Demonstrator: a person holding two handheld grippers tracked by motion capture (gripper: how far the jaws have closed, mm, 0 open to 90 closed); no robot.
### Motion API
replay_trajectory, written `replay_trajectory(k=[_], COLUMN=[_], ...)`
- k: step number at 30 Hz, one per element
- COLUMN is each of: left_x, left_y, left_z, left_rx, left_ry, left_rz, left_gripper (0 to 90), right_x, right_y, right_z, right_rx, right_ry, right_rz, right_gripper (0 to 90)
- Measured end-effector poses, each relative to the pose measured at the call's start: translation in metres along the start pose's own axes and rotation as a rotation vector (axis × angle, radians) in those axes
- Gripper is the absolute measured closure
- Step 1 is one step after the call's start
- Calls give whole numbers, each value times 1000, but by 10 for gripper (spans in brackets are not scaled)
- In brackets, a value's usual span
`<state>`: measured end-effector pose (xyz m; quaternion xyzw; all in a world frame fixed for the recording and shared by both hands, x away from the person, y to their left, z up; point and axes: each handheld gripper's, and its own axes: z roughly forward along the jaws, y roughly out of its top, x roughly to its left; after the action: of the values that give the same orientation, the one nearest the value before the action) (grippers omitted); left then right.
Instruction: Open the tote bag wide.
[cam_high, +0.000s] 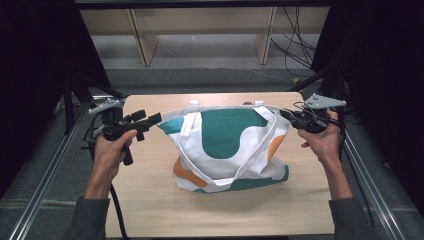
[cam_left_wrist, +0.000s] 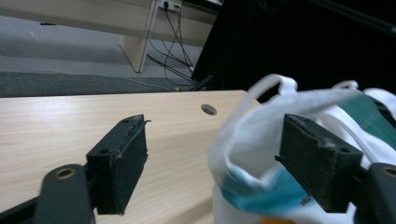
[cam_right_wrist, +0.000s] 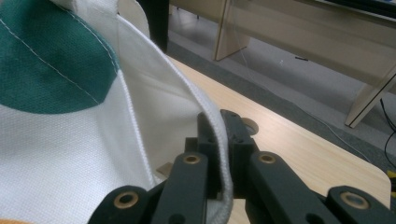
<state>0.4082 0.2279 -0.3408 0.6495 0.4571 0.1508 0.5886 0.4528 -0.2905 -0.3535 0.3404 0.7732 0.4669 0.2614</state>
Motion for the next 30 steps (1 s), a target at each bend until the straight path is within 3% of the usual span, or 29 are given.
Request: replay_trajectory(k=[1,2,5,7,9,11,14,17,18,19,21,23,24,25,26,27,30], left_x=[0,-11,-25,-33,-38,-40,-42,-43,-44,-47,-52,-56,-59,-58,-58,-58,-62], left_y=[0,-11,-31,-47,-64,-81,-101,-108,-113,-115,-116,-118,-117,-117,-118,-118,-120], left_z=[0,-6,-14,-16,-15,-9,2,9,13,14,17,18,22,23,25,27,31], left_rx=[0,32,47,68,103,136,188,182,175,166,169,174,179,183,182,185,189], left_ry=[0,-16,-37,-76,-113,-121,-126,-128,-174,-189,-215,-202,-180,-177,-166,-179,-173], left_rz=[0,16,12,0,13,26,45,38,45,36,58,57,117,144,143,146,213], left_gripper=[240,235,232,232,234,246,270,317,326,357,362,433,478,556,644,704,843], right_x=[0,0,-2,0,0,-2,-2,-2,-2,-1,-3,-4,-2,-3,-4,-2,-3], right_y=[0,1,2,3,3,4,5,5,5,5,4,3,3,3,3,3,3], right_z=[0,-1,0,-1,0,0,0,1,0,1,2,2,2,1,1,1,1], right_rx=[0,8,-5,9,2,-5,3,0,6,3,-12,-13,4,2,-12,-18,-19], right_ry=[0,8,0,-2,-6,-4,4,2,-6,-6,-11,-2,7,6,-4,-4,-2], right_rz=[0,6,-25,1,-4,-20,-5,-4,-7,2,-8,-2,20,-2,-17,1,-15], right_gripper=[881,880,880,879,879,878,875,872,871,869,865,865,865,865,864,863,855])
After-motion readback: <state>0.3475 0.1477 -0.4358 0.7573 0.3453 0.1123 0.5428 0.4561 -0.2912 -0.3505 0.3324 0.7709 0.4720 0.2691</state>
